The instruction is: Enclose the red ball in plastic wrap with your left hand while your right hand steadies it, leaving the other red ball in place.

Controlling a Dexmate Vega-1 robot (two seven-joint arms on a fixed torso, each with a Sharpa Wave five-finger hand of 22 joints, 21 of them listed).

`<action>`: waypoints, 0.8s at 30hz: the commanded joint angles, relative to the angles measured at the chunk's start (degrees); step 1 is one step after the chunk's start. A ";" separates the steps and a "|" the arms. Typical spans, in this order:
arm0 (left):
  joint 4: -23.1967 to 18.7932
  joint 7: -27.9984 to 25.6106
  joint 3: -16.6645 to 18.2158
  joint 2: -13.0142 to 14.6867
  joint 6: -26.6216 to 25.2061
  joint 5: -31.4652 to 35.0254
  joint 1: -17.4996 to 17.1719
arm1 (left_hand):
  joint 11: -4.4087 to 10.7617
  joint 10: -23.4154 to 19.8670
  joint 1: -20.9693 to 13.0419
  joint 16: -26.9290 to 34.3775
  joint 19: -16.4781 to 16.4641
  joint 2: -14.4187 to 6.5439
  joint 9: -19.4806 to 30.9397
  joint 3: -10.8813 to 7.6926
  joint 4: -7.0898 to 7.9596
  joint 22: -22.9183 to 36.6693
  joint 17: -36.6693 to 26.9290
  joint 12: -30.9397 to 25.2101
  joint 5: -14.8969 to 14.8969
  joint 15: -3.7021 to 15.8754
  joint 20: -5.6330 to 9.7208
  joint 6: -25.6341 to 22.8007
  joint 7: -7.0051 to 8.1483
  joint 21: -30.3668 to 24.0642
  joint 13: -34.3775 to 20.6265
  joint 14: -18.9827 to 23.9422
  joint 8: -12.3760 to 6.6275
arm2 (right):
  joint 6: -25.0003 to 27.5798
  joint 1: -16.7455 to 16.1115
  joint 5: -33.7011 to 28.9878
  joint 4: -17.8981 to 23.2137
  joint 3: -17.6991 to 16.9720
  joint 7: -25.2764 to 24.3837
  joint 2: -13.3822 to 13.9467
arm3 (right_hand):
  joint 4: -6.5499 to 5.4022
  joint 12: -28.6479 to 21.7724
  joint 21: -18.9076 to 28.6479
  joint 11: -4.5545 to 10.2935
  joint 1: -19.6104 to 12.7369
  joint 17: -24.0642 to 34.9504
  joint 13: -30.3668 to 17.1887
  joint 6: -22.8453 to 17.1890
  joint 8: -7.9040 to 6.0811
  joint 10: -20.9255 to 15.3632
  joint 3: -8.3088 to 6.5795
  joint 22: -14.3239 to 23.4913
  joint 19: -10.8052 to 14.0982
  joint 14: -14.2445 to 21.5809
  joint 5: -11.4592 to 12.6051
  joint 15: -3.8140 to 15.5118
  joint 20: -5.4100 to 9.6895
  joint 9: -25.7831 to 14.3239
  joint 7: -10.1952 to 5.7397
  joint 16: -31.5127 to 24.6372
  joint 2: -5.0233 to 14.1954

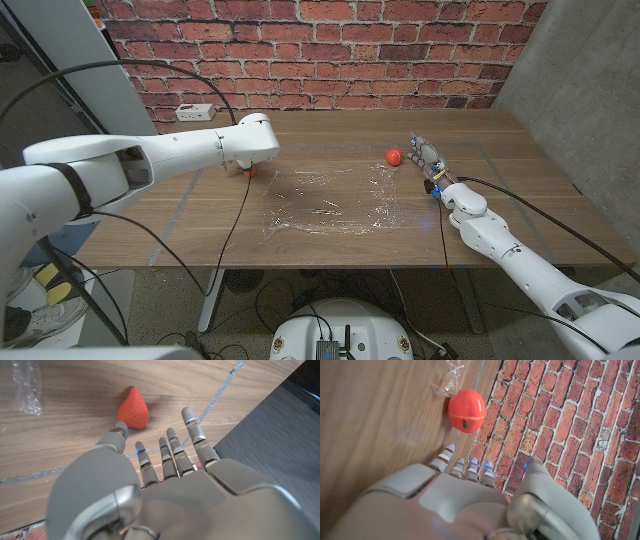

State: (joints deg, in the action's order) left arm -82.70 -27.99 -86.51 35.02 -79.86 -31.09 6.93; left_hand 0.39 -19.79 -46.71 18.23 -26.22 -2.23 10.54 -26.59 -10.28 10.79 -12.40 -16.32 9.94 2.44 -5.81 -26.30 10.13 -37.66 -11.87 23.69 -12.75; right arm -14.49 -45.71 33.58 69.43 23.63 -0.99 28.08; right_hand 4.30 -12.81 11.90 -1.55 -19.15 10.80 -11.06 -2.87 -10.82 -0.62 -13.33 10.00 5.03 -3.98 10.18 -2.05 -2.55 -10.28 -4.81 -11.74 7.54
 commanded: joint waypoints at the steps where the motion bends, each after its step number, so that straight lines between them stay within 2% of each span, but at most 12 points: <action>1: 7.18 5.62 -5.27 -4.99 -0.13 4.15 1.97 | 0.01 -0.83 -1.25 0.54 -1.12 0.00 0.14 0.01 -0.08 0.10 -0.29 -0.34 -0.01 1.08 0.15 -0.91 0.13 -0.46 -0.31 1.17 0.16 | -0.60 0.56 0.16 -1.43 0.00 0.51 -0.48 | -0.08 -0.05 0.28 -0.11 0.45 0.23 -0.25 -0.43 -0.17 -0.39 0.08 0.31 0.43 0.43 -0.10 -0.12 0.09 -0.10 -0.28 -0.51 0.07; 8: 10.93 7.78 -8.09 -7.83 -0.13 6.59 2.55 | 0.06 -0.85 -2.00 0.69 -1.50 0.06 0.15 0.26 0.02 0.11 -0.37 -0.24 -0.05 1.04 0.10 -0.88 0.33 -0.61 -0.33 1.28 0.40 | -0.48 0.40 0.42 -1.58 -0.14 0.19 -0.67 | -0.06 -0.15 0.29 -0.22 0.49 0.23 -0.27 -0.50 -0.17 -0.86 0.06 0.31 0.56 0.63 -0.10 -0.18 0.09 -0.11 -0.29 -0.54 0.09; 10: 11.64 9.86 -8.12 -8.31 0.08 8.98 2.11 | 0.18 -0.85 -2.15 0.80 -1.84 0.14 0.16 0.44 0.10 0.11 -0.41 -0.20 -0.07 1.17 0.14 -0.72 0.54 -0.74 -0.35 1.42 0.54 | -0.65 0.40 -0.04 -1.62 0.06 0.18 -0.47 | -0.04 -0.17 0.28 -0.41 0.52 0.23 -0.27 -0.58 -0.19 -1.03 0.06 0.31 0.59 0.71 -0.10 -0.24 0.11 -0.11 -0.27 -0.54 0.09; 21: 14.73 17.33 -5.53 -9.43 2.30 19.51 -2.19 | 0.16 -0.67 -5.29 1.35 -5.74 0.95 0.21 1.19 -0.14 0.04 -0.31 0.17 -0.03 1.18 1.46 0.77 0.93 -2.24 -0.50 2.54 1.54 | 0.46 -0.48 -0.91 0.22 -0.03 -1.76 0.49 | 0.06 -0.33 0.36 -0.63 0.58 0.20 -0.30 -0.86 -0.24 -1.93 0.00 0.30 0.99 1.50 -0.10 -0.30 0.00 -0.12 -0.17 -0.70 0.05; 24: 16.15 18.42 -4.68 -10.18 2.90 21.67 -3.65 | -0.01 -0.29 -7.36 1.46 -7.97 1.00 0.28 1.39 -0.15 0.05 -0.19 0.39 0.01 1.17 2.22 2.29 0.90 -3.17 -0.69 2.90 2.07 | 0.64 -0.50 -1.19 0.36 0.12 -1.98 0.57 | 0.08 -0.34 0.35 -0.76 0.60 0.19 -0.31 -0.92 -0.25 -2.04 -0.01 0.30 1.02 1.61 -0.10 -0.31 0.00 -0.13 -0.15 -0.70 0.03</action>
State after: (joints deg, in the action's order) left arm -71.03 -14.99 -92.85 27.23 -78.54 -17.46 7.23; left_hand 0.61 -20.02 -52.32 19.31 -32.56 -1.30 10.56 -25.40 -10.51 10.65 -12.51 -16.20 9.95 2.66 -4.03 -25.18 11.13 -39.96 -12.20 25.92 -11.13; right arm -14.77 -45.77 33.35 68.91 23.59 -1.67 28.08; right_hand 4.30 -12.80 11.90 -2.05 -18.93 10.79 -11.05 -3.49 -10.82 -2.16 -13.33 9.99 5.44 -2.85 10.18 -2.35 -2.56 -10.27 -4.82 -12.08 7.78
